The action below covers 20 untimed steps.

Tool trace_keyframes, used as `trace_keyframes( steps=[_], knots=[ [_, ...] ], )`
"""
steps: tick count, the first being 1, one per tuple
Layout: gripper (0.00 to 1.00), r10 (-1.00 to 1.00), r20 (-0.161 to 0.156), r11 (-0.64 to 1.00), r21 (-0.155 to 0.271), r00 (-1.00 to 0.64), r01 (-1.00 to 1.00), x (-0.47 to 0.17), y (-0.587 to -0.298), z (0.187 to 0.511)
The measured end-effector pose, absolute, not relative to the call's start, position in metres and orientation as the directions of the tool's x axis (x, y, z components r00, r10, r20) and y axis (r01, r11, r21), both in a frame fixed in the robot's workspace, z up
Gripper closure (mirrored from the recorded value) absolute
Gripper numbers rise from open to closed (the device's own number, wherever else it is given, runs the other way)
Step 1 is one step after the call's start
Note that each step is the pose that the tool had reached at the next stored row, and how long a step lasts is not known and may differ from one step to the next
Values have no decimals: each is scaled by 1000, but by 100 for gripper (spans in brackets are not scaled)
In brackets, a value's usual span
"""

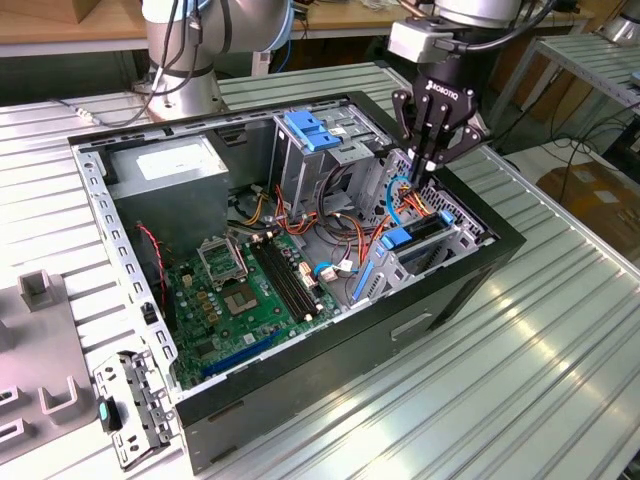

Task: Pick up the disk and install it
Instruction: 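Insert the second disk wire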

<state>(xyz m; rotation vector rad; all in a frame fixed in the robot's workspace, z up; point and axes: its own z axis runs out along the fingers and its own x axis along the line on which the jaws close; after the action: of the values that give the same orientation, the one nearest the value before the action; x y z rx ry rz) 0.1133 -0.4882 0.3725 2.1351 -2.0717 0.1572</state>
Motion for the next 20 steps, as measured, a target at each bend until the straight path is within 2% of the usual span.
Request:
trace_keyframes(
  steps=[10, 15, 20],
  knots=[
    [84, -982, 183, -38, 12, 40, -999, 100, -500, 370],
    [84, -982, 185, -43, -35, 36, -998, 91, -501, 367],
    [84, -982, 185, -43, -37, 36, -998, 90, -501, 367]
  ],
)
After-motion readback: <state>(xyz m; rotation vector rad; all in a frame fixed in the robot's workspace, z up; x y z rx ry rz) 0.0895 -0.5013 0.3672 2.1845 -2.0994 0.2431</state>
